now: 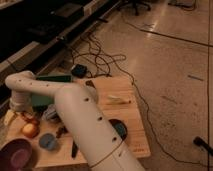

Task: Place pepper in plastic cup

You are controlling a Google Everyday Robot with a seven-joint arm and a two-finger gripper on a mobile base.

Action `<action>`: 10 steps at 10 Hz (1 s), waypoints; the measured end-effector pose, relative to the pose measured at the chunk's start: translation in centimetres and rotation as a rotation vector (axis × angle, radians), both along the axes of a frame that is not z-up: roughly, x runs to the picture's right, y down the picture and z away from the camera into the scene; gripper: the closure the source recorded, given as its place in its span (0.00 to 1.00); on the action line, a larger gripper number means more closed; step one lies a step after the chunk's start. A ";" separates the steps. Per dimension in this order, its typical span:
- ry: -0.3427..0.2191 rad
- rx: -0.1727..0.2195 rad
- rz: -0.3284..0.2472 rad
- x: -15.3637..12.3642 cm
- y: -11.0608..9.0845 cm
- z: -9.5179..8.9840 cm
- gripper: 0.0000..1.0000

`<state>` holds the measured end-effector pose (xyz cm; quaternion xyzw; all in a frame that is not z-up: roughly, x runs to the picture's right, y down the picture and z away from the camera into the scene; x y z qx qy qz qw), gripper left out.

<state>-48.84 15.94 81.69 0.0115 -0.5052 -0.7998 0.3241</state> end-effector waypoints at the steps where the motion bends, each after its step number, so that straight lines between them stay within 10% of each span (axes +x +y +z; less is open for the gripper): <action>1: 0.007 0.015 -0.005 0.1 -0.2 0.6 0.20; 10: -0.007 0.033 -0.024 -0.2 -0.1 1.2 0.20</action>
